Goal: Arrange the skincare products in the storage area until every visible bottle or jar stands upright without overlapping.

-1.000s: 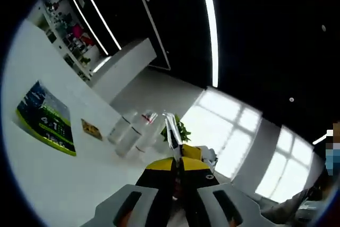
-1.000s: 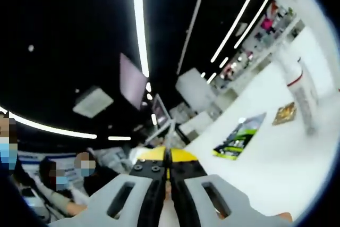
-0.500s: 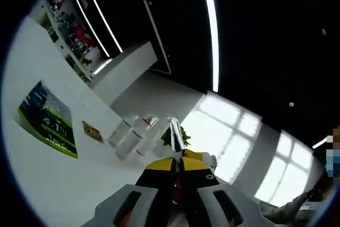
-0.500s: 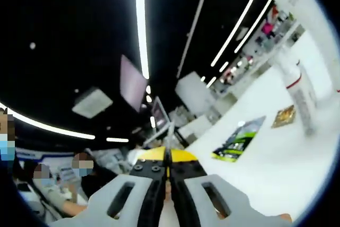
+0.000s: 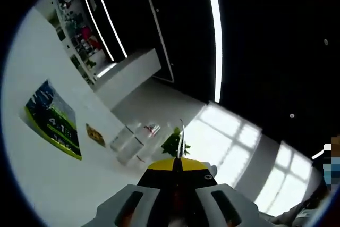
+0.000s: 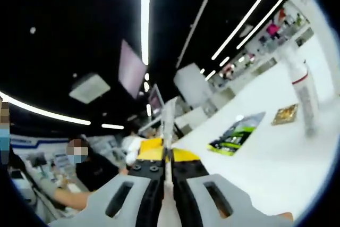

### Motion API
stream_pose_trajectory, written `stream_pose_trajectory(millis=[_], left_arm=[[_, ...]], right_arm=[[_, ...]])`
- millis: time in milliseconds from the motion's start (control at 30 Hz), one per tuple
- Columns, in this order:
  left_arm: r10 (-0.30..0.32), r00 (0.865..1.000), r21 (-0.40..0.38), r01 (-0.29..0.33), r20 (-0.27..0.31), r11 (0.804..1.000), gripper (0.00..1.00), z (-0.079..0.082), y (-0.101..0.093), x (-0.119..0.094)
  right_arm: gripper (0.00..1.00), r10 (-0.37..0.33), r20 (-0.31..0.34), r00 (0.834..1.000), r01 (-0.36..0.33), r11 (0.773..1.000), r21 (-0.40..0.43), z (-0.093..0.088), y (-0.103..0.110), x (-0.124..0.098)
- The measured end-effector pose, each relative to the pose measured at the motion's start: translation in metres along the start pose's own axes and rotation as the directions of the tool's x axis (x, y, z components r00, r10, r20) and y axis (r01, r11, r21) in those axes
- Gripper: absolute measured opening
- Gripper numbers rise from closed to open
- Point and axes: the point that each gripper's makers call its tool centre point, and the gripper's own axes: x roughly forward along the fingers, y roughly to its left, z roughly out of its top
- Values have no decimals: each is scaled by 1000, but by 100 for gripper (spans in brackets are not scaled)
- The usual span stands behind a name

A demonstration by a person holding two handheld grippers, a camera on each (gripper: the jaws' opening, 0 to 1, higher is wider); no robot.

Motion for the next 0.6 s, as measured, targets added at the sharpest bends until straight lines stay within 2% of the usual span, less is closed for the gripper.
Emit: stream_pose_trajectory(millis=[200, 367, 500, 600], left_arm=[[7, 1000, 30, -7, -21, 1000, 0, -7, -2, 1], [-5, 999, 7, 5, -39, 1000, 0, -10, -4, 1], [5, 999, 25, -4, -43, 1000, 1, -12, -4, 2], [6, 999, 29, -5, -40, 1000, 2, -13, -4, 1]], right_arm=[[4, 4, 9, 1000, -4, 1000, 7, 2, 1, -1], [5, 5, 28, 1000, -5, 1000, 14, 4, 4, -2], [0, 37, 34, 999, -38, 998, 49, 6, 10, -2], [0, 34, 35, 999, -36, 999, 40, 7, 9, -3]])
